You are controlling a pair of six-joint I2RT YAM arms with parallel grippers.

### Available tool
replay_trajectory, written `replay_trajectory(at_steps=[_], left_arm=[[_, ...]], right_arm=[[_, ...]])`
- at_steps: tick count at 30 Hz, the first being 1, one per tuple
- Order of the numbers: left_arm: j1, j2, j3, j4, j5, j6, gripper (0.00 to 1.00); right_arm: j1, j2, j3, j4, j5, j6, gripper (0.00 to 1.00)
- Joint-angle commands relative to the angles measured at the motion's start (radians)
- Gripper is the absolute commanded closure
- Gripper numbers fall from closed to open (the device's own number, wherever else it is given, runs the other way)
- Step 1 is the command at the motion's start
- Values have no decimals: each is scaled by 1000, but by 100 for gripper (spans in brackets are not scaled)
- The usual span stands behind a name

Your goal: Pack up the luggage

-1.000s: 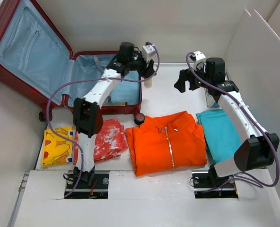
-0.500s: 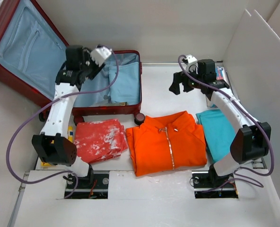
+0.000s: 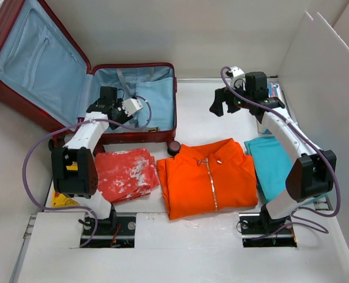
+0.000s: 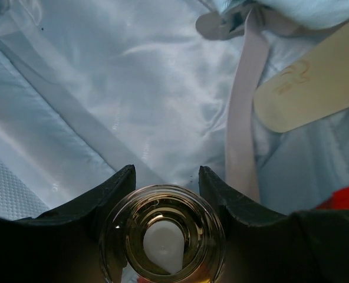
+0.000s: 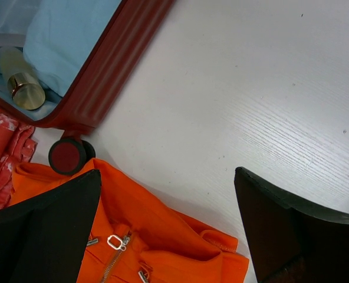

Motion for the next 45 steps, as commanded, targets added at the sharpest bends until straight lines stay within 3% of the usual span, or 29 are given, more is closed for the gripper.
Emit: replay_trajectory(at_steps=[1, 7, 12, 16, 20, 26, 29, 32, 34, 38, 43, 45], left_arm=[[6, 21, -6, 37, -73, 97, 100], [17, 71, -31, 8, 25, 226, 100], [28, 142, 38, -134, 206, 269, 52], [37, 232, 113, -307, 295, 330, 32], [69, 252, 135, -415, 332, 434, 23], [98, 242, 277, -544, 433, 549, 21], [158, 277, 433, -703, 670, 577, 21], [170, 268, 477, -704, 777, 569, 23], [170, 245, 477, -704, 809, 621, 23], [170, 272, 488, -704, 850, 583, 26], [183, 327, 474, -318, 767, 78, 29], [183, 280, 373, -94, 682, 13, 29]], right_arm=[[8, -38, 16, 9, 10, -13, 2], [8, -38, 16, 9, 10, -13, 2], [8, -29, 37, 0, 21, -13, 2], [8, -38, 26, 0, 30, -13, 2], [8, -38, 26, -10, 39, -13, 2], [8, -38, 37, -19, 48, -13, 2], [8, -29, 57, -30, 48, -13, 2], [8, -29, 79, -52, 39, -22, 2], [8, -19, 91, -63, 39, -22, 2], [8, -10, 109, -73, 39, -31, 2], [8, 10, 151, -82, 82, -4, 2], [-2, 10, 180, -97, 137, 22, 2]])
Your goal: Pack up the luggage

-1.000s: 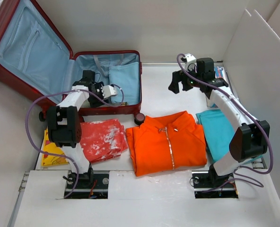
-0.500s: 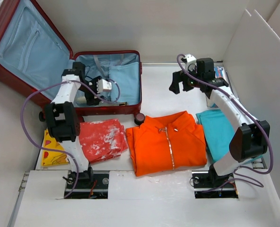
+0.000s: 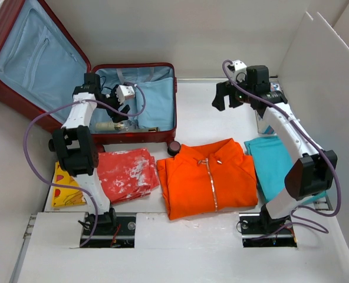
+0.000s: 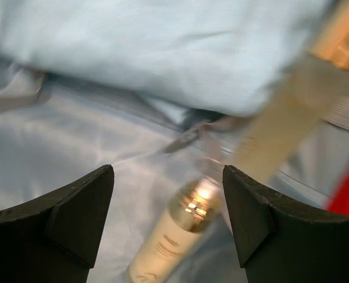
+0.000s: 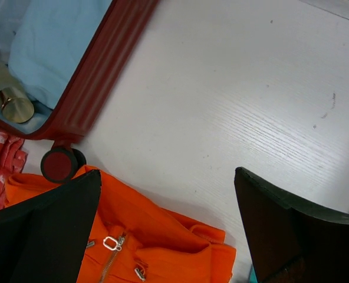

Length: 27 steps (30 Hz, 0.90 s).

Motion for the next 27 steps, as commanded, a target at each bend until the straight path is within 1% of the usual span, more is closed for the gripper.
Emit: replay_trajectory(at_steps=[1, 2, 3, 4, 5, 6, 7, 8, 9, 10, 11, 12, 13, 14, 15, 16, 18, 21, 24, 27], left_arm=[[6, -48, -93, 339, -84, -271, 31], [6, -57, -107, 368, -112, -271, 31], [-5, -57, -107, 369, -112, -280, 32], [-5, -57, -90, 360, -112, -289, 32], [-5, -57, -79, 360, -112, -289, 32], [-14, -82, -79, 347, -112, -300, 32], [-31, -96, -79, 356, -127, -300, 31], [-44, -114, -79, 376, -167, -312, 30], [-63, -132, -110, 427, -274, -329, 29], [-96, -165, -119, 445, -323, -340, 29], [-110, -177, -119, 459, -366, -352, 27], [-120, -186, -128, 468, -402, -366, 27], [-129, -186, -118, 468, -448, -389, 26], [-129, -195, -107, 468, -448, -433, 26], [-129, -196, -92, 455, -448, -450, 26], [-129, -196, -66, 432, -457, -466, 26], [-140, -196, -56, 432, -474, -504, 26], [-149, -220, -56, 409, -474, -504, 24], [-149, -229, -76, 399, -445, -495, 24], [-149, -229, -99, 399, -435, -486, 24]], right_arm=[[-18, 4, 121, -31, 92, 48, 2], [-32, 15, 151, -51, 127, 57, 2], [-32, 24, 182, -72, 205, 57, 1], [-61, 38, 219, -128, 243, 57, 1], [-77, 70, 295, -161, 285, 57, 1], [-93, 90, 334, -193, 328, 57, 1], [-138, 133, 403, -251, 415, 57, 1], [-161, 158, 437, -279, 449, 57, 1], [-185, 182, 469, -307, 475, 57, 1], [-210, 210, 501, -333, 506, 57, 1], [-259, 240, 536, -394, 506, 57, 1], [-285, 312, 613, -426, 506, 57, 1], [-311, 349, 651, -457, 506, 57, 1], [-355, 385, 687, -486, 494, 48, 1], [-376, 447, 739, -529, 485, 33, 1], [-391, 472, 757, -545, 476, 33, 1], [-438, 501, 767, -554, 427, 19, 1], [-492, 523, 742, -545, 350, 19, 1], [-512, 544, 719, -525, 209, -22, 1], [-523, 554, 696, -525, 163, -64, 1]])
